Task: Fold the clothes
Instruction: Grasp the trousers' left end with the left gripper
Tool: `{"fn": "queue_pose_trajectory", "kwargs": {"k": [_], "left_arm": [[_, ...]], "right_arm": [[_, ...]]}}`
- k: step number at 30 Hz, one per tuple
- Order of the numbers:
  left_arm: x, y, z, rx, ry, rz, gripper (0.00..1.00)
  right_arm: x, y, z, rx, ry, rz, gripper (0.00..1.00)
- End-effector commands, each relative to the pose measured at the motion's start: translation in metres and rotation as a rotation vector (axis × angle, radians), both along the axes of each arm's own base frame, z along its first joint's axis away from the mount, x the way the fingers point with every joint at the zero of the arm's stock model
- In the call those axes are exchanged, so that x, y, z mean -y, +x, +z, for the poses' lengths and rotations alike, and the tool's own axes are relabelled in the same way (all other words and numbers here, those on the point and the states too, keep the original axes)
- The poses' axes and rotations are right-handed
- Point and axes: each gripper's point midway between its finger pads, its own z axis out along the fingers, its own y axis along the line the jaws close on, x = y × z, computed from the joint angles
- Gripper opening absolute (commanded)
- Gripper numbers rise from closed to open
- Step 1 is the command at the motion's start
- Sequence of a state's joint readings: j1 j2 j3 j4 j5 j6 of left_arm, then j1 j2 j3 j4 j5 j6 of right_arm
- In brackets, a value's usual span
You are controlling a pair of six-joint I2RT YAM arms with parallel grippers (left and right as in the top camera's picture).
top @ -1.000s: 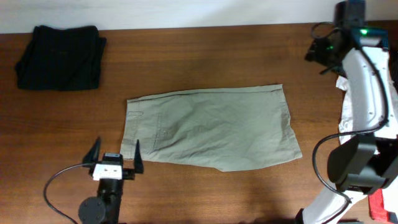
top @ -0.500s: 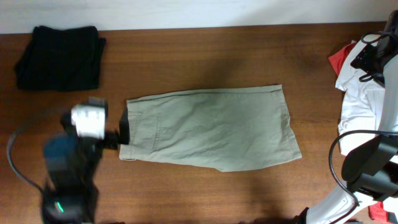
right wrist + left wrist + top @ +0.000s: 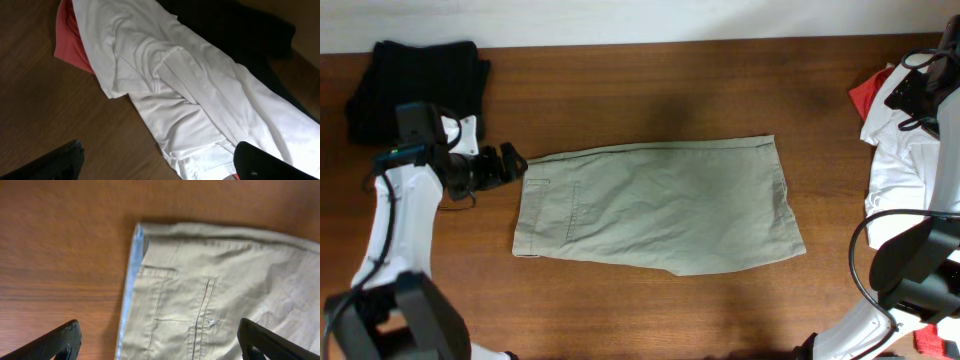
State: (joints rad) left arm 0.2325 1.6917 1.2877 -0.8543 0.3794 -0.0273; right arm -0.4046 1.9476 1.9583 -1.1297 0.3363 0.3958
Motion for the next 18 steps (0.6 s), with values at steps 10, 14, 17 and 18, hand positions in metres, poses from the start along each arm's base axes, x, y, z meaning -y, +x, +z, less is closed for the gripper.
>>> {"fn": "queue_pose_trajectory", "kwargs": {"k": [10, 14, 17, 18], "left_arm": [[0.020, -0.028, -0.090, -0.283, -0.141, -0.128, 0.99], [0.030, -0.037, -0.101, -0.335, -0.175, -0.146, 1.00], [0.043, -0.045, -0.112, -0.375, -0.179, -0.178, 0.99], [0.047, -0.047, -0.117, -0.384, -0.180, -0.187, 0.99]], "right_arm": [[0.003, -0.001, 0.013, 0.024, -0.023, -0.012, 0.99], [0.003, -0.001, 0.013, 0.024, -0.023, -0.012, 0.99], [0.003, -0.001, 0.013, 0.024, -0.023, -0.012, 0.99], [0.003, -0.001, 0.013, 0.024, -0.023, -0.012, 0.99]]}}
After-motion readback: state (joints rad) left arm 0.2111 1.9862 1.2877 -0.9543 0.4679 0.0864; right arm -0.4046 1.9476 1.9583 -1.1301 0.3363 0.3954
